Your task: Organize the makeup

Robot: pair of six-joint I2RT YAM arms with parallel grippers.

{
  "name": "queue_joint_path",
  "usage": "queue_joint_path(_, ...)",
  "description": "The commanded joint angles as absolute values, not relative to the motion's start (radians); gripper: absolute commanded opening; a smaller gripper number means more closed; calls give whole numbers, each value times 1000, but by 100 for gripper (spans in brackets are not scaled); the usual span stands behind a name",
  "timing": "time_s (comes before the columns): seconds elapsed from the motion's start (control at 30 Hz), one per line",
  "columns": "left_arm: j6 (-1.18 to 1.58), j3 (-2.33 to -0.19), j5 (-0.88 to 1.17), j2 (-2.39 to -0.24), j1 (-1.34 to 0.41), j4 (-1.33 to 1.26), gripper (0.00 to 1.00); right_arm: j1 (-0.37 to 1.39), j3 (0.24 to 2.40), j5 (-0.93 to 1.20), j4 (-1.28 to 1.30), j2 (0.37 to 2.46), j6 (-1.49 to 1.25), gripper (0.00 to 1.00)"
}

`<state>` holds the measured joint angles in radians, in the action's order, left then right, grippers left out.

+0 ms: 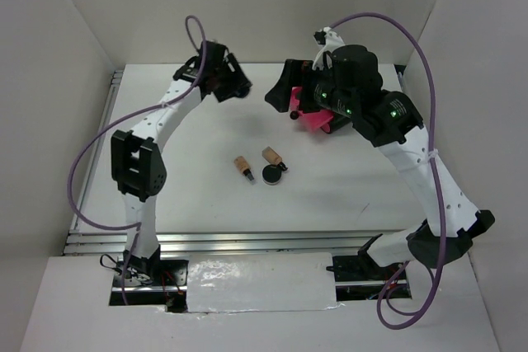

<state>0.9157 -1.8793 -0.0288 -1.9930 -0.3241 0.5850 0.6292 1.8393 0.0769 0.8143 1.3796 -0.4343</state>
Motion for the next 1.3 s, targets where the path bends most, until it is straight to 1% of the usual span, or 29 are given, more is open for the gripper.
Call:
queue_joint_path(0.0,902,-2069,133,-2124,-393,419,9,612,1838,-18,795,1319,-445,100)
queue_joint_path(0.03,902,-2101,143,-2182,-406,391,9,609,1827,-21,790,1310,-445,100)
queue_joint_path(0.17,896,-2221,202,-2290,-468,200,9,597,1819,-28,790,1276,-442,100)
queue_joint_path(0.3,902,-2230,233,-2350,-492,40,10,592,1798,-31,792,1236,-437,100)
queue_joint_path(0.4,896,-2261,253,-2394,-512,-33,13,592,1783,-22,792,1207,-434,100)
queue_joint_path(0.53,896,-2327,245,-2457,-531,-15,18,592,1746,-18,785,1178,-433,100)
queue_joint_path(0.6,896,-2316,233,-2459,-532,-17,22,592,1741,-18,784,1169,-431,100)
queue_joint_path(0.63,894,-2312,226,-2454,-534,-8,25,592,1741,-18,781,1169,-428,100)
queue_joint_path(0.67,893,-2307,221,-2453,-535,-8,33,591,1743,-18,782,1167,-426,100)
queue_joint_path(0.7,890,-2307,212,-2453,-534,-3,39,594,1744,-18,782,1167,-426,100)
queue_joint_path(0.73,884,-2306,209,-2450,-534,-3,46,591,1744,-18,781,1169,-425,100)
queue_joint_path(0.77,882,-2306,206,-2450,-535,24,60,591,1744,-18,779,1167,-425,100)
queue_joint_path(0.9,862,-2319,172,-2445,-535,52,84,592,1753,-8,781,1177,-425,100)
queue_joint_path(0.93,858,-2319,172,-2444,-534,51,93,592,1755,-6,782,1178,-425,100)
queue_joint_path(0.97,854,-2328,169,-2444,-537,57,99,591,1758,-5,782,1181,-425,100)
queue_joint_path(1.27,847,-2339,155,-2422,-535,60,99,594,1769,-5,788,1193,-426,100)
